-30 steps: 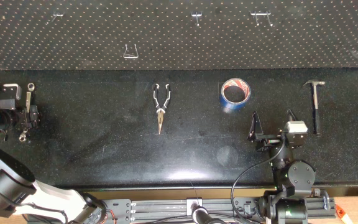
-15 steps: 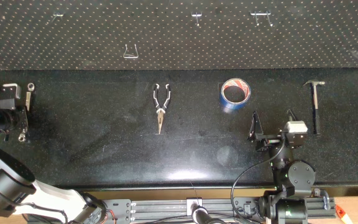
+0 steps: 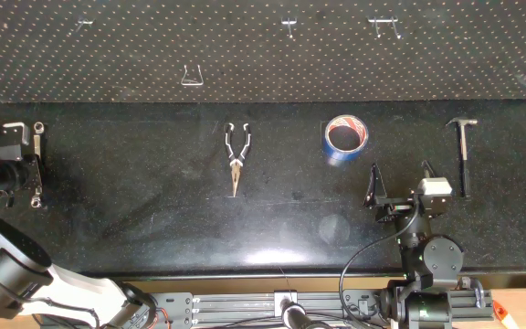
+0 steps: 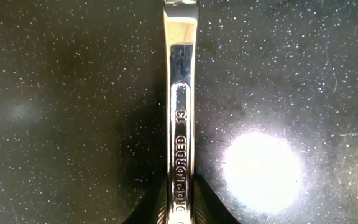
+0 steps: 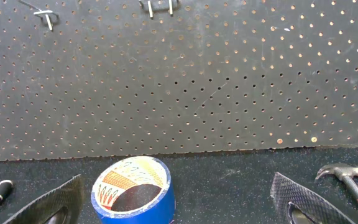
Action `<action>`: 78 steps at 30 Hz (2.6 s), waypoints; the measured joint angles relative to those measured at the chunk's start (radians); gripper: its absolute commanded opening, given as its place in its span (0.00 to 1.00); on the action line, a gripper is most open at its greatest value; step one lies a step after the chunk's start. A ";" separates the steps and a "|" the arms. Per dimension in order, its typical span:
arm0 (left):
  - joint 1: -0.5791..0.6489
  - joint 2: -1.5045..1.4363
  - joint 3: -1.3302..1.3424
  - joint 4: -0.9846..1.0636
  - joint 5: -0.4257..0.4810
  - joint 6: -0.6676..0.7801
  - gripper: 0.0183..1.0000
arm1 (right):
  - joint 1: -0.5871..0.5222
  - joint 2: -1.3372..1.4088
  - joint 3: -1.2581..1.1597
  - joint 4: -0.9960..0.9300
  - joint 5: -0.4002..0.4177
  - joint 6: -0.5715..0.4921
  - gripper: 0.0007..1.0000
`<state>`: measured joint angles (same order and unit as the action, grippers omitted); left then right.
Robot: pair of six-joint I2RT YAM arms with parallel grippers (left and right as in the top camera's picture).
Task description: Place Tools Onto Pegboard
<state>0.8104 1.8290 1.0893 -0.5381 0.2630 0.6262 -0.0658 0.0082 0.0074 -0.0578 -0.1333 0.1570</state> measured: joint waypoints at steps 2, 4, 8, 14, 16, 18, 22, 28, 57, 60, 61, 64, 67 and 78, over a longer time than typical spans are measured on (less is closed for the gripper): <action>0.000 0.000 0.000 0.000 0.000 0.000 0.12 | 0.000 0.000 0.000 0.000 0.000 0.000 0.98; 0.000 0.000 0.000 0.000 0.000 0.000 0.12 | 0.000 0.000 0.000 0.000 0.000 0.000 0.97; 0.000 0.000 0.000 0.000 0.000 0.000 0.12 | 0.000 0.000 0.000 0.000 0.000 0.000 0.98; 0.000 0.000 0.003 -0.006 0.003 -0.003 0.01 | 0.000 0.000 0.000 0.000 0.000 0.000 0.98; 0.000 0.000 0.004 -0.008 0.003 -0.003 0.01 | 0.000 0.000 0.000 0.000 0.000 0.000 0.98; 0.000 0.000 0.006 -0.021 0.003 -0.003 0.01 | 0.000 0.000 0.000 0.000 0.000 0.000 0.98; 0.000 -0.066 0.005 -0.118 -0.001 -0.008 0.01 | 0.000 0.000 0.000 0.000 0.000 0.000 0.98; -0.002 -0.569 0.006 -0.181 0.081 -0.121 0.01 | 0.000 -0.001 0.000 0.000 0.000 0.000 0.98; -0.387 -0.817 -0.480 0.612 0.137 -0.371 0.01 | 0.000 -0.001 0.000 0.000 0.000 0.000 0.98; -0.387 -0.800 -0.480 0.630 0.137 -0.371 0.01 | 0.000 -0.001 0.000 0.000 0.000 0.000 0.98; -0.387 -0.796 -0.480 0.629 0.137 -0.371 0.01 | 0.000 -0.001 0.000 0.000 0.000 0.000 0.98; -0.387 -0.786 -0.480 0.636 0.137 -0.371 0.01 | 0.000 -0.001 0.000 0.000 0.000 0.000 0.98; -0.387 -0.769 -0.480 0.652 0.137 -0.371 0.01 | 0.000 -0.001 0.000 0.000 0.000 0.000 0.98; -0.387 -0.767 -0.480 0.675 0.077 -0.423 0.01 | 0.000 -0.001 0.000 0.000 0.000 0.000 0.98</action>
<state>0.4236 1.0622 0.6090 0.1371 0.3397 0.2035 -0.0658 0.0074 0.0074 -0.0578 -0.1333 0.1570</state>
